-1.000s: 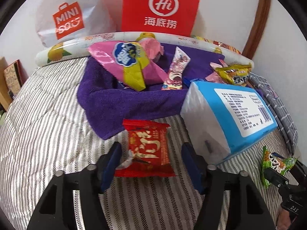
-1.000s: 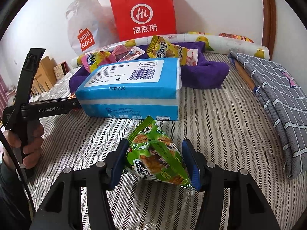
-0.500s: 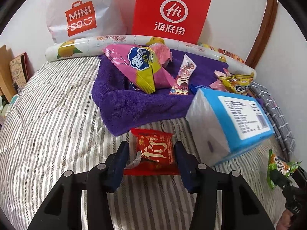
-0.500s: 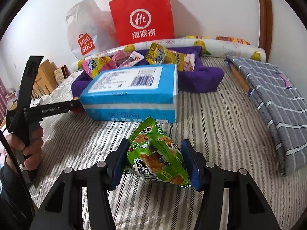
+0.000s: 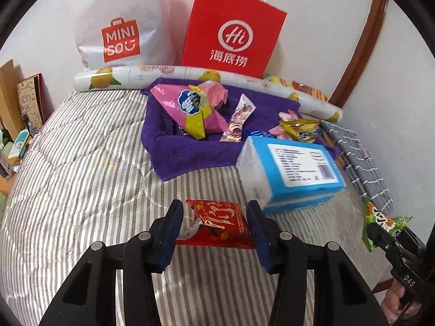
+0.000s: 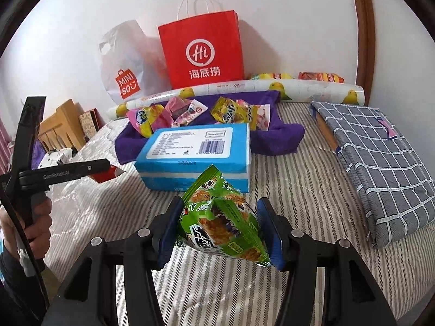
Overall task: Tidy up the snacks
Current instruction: 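Carry both packets over the purple towel with both tools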
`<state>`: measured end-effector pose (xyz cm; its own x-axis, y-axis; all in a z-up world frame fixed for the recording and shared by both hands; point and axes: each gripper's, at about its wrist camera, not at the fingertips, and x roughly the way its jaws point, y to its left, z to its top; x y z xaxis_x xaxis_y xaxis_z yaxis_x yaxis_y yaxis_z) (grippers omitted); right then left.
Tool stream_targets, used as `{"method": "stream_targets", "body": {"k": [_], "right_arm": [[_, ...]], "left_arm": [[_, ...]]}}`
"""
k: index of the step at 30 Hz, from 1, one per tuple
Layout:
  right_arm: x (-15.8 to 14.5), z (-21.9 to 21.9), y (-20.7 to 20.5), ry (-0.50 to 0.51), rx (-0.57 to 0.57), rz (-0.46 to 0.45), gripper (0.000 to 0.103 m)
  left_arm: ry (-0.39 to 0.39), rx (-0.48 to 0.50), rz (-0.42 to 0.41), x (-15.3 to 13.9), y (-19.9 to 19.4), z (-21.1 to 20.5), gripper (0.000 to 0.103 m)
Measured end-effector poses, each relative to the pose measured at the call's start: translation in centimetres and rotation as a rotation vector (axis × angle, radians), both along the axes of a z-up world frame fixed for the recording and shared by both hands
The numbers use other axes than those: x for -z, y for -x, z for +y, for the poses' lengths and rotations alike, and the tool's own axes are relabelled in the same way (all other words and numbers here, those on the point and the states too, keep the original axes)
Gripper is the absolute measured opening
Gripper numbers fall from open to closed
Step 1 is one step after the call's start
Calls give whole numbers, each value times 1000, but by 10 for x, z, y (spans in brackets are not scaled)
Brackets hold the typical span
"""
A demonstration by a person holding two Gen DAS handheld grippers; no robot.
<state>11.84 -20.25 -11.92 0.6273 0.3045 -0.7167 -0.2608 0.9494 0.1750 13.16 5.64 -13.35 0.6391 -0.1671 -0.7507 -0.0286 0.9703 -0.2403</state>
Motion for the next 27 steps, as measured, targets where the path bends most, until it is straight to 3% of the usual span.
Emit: {"method": "stream_targets", "body": {"k": [15,27], "right_arm": [[-41,4,6,-8,7,-54,55],[-71,12,-21,-15,5,-94,55]], "left_arm": [[55,56,-42,-39,21,-18,46],[59,109,-61,-68,-4,-35,46]]}}
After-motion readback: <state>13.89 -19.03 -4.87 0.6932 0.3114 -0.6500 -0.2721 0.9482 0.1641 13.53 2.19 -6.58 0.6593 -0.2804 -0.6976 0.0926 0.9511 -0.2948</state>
